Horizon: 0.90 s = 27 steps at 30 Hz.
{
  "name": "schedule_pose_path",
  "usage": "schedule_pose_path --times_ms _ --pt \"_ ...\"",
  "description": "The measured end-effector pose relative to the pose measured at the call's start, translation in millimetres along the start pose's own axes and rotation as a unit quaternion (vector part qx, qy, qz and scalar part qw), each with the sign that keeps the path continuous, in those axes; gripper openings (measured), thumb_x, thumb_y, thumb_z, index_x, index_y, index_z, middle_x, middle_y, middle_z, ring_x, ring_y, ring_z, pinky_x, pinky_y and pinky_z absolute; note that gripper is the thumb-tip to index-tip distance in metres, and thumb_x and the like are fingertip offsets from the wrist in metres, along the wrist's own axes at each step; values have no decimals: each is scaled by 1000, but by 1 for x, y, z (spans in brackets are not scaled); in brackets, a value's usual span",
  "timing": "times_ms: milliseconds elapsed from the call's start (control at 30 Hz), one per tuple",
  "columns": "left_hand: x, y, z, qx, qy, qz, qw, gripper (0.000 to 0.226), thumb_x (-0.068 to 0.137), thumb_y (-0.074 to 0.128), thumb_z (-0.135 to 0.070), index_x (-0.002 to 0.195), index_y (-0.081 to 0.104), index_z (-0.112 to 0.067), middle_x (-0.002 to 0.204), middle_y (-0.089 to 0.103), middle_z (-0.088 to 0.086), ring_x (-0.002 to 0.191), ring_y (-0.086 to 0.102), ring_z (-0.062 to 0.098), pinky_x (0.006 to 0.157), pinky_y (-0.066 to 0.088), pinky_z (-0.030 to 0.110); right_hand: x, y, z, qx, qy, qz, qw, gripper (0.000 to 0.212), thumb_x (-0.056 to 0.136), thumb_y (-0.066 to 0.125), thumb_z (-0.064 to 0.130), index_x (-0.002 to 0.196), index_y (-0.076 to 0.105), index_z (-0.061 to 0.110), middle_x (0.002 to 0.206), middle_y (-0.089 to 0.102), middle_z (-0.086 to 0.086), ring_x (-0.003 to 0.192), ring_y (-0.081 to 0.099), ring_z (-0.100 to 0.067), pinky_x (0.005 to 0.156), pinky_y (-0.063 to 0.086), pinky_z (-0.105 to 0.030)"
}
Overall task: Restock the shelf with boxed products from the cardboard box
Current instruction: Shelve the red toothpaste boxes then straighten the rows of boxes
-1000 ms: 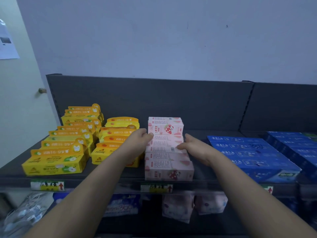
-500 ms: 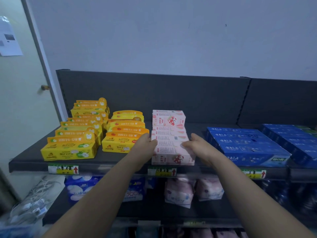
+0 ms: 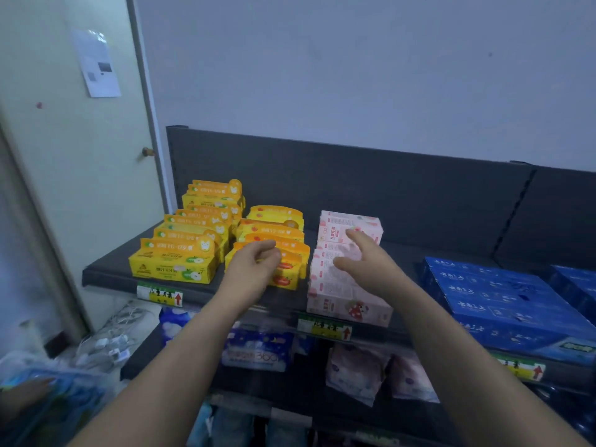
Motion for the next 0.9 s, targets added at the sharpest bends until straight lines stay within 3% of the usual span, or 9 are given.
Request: schedule_pose_path --times_ms 100,167,233,367,433,533,667,767,900 --pt "-6 -37 3 30 15 -46 998 38 92 61 -21 129 55 -16 119 63 -4 105 58 9 83 44 19 9 18 27 9 -55 8 998 68 90 59 26 150 26 21 157 24 -1 143 23 -19 113 28 -39" --pt "-11 -64 10 42 16 -80 996 41 89 65 -17 129 55 -12 119 63 -1 107 59 12 88 46 24 9 37 45 10 -91 22 996 66 89 62 22 147 32 17 149 35 -6 136 33 -21 102 32 -29" --pt "-16 -91 18 66 6 -112 992 45 87 68 -15 129 55 -12 119 63 1 112 58 15 91 46 29 10 60 54 1 -98 46 994 73 86 66 25 149 30 20 146 36 -8 131 38 -22 102 36 -31" --pt "-15 -141 35 122 -28 -142 982 66 80 75 -18 139 45 -16 138 50 4 126 48 20 91 40 30 17 101 77 -38 -109 109 987 82 86 68 31 152 21 25 156 22 -5 144 20 -24 112 28 -37" --pt "-10 -160 43 134 -53 -140 980 79 75 80 -21 143 40 -17 143 45 4 124 48 22 94 40 33 23 114 92 -56 -121 120 984 85 86 69 33 153 17 25 160 14 -3 149 5 -21 114 22 -37" --pt "2 -175 53 127 -80 -115 982 76 73 82 -22 138 42 -13 129 51 -1 107 52 17 91 42 32 36 135 111 -78 -117 138 980 91 84 70 37 154 14 23 161 8 0 149 -3 -20 116 19 -39" --pt "22 -186 63 98 -95 -79 987 34 83 72 -20 109 51 -25 115 43 -8 101 46 11 85 38 27 58 167 127 -139 -112 167 970 103 74 75 48 153 15 19 162 9 -3 148 -9 -23 119 10 -45" --pt "36 -191 70 75 -91 -66 991 59 87 67 -24 136 40 -6 111 41 -6 101 44 11 85 37 26 70 183 134 -182 -97 182 961 110 72 76 51 154 10 16 161 5 -8 148 -11 -26 119 0 -45" --pt "58 -201 92 77 -126 -29 989 73 76 73 -51 129 47 -9 119 60 -3 100 61 17 89 50 35 86 196 140 -247 -96 176 948 102 71 74 57 147 25 10 158 21 -10 148 -4 -27 120 -3 -47"
Point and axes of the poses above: each hand's wrist, its own x-axis towards the middle knuckle, its own y-axis out of the palm, z = x × y, the point moved 9 cm from there along x, towards the middle knuckle
